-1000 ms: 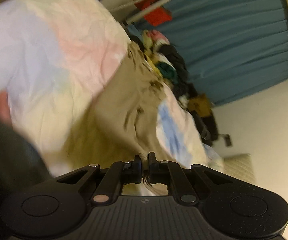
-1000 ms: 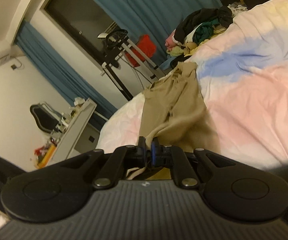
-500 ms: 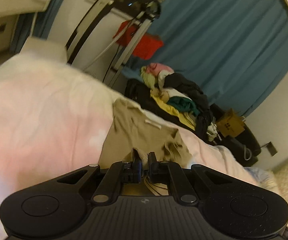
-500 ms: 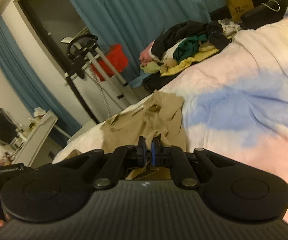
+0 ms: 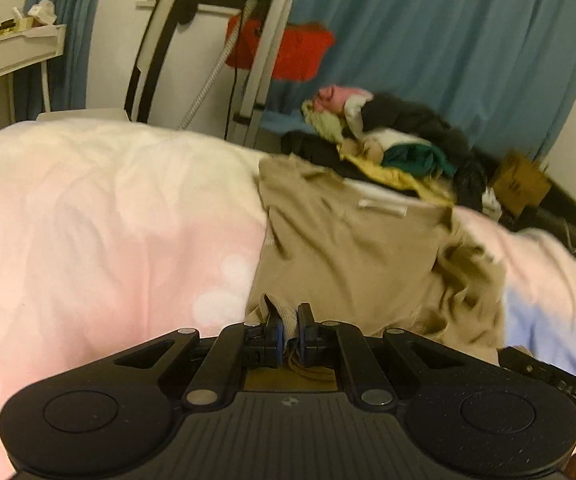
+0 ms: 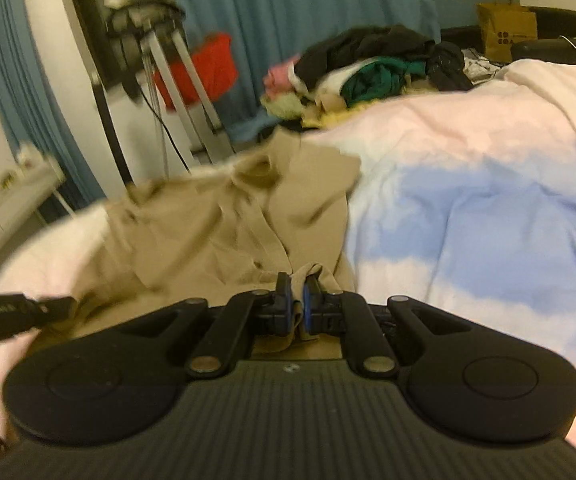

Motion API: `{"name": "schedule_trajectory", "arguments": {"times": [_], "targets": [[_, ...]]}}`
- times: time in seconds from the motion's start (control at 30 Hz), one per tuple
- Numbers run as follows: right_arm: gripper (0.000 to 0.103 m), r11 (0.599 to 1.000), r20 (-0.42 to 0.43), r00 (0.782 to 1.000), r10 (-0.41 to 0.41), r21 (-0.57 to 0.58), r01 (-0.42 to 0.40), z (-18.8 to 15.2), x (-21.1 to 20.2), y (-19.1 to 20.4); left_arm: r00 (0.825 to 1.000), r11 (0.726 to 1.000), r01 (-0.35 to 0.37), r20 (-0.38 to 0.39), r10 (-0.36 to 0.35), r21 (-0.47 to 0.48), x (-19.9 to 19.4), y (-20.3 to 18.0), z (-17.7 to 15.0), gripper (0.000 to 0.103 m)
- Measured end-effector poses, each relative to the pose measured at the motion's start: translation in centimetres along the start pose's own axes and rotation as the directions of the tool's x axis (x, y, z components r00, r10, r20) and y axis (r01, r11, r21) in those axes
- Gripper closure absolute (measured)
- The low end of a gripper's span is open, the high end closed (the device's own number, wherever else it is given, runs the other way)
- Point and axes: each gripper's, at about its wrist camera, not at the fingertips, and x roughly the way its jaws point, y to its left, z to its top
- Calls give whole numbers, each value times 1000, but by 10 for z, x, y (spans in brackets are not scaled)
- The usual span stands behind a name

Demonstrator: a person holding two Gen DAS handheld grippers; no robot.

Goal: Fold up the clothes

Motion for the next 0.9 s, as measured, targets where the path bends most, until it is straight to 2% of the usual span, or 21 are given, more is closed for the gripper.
{"name": "schedule_trajectory", "arguments": {"times": [0.1,0.13,0.2,0.27,0.37,0.4,0.43,0.47,0.5,0.57,0.6,0.83,0.9], "targets": [[93,999,-14,1000,-20,-35,20,-3,5,5,1000,999,-4,4,4,43,5,-5,-2,94],[93,999,-12,1000,-23,-41,22,-3,4,6,1000,998,-5,7,4,56,5,-7,-3,90],[93,999,-6,1000,-22,-24,22,0,-3,5,1000,997,-2,14,1,79,2,-10,-3,74],[92,1000,12,1000,-17,-5,18,3,-14,5,999,995,-26,29,23,94,-9,-15,-3,45],[89,1000,32,999,-9,-6,9,11,-34,9,997,994,-30,68,22,108,-37,-25,-5,23],[75,1000,40,999,-6,-14,7,13,-41,10,997,993,-28,79,19,114,-46,-28,-6,22],[49,1000,59,998,-6,-22,8,14,-50,12,996,992,-24,89,13,123,-56,-30,-9,21],[35,1000,92,996,2,-26,0,14,-64,13,995,991,-20,98,7,132,-67,-31,-12,17],[14,1000,127,992,12,-30,-8,13,-77,15,994,990,-16,108,1,141,-77,-33,-14,15],[13,999,158,987,25,-37,-19,12,-99,16,992,987,-9,127,-11,160,-97,-37,-20,4],[13,999,161,986,29,-43,-23,11,-110,17,991,986,-6,136,-17,169,-108,-39,-23,3],[13,998,199,979,45,-60,-34,-9,-175,21,978,972,15,199,-63,234,-179,-51,-43,1],[13,997,204,978,52,-60,-41,-12,-183,24,981,974,29,183,-71,225,-189,-50,-49,1]]}}
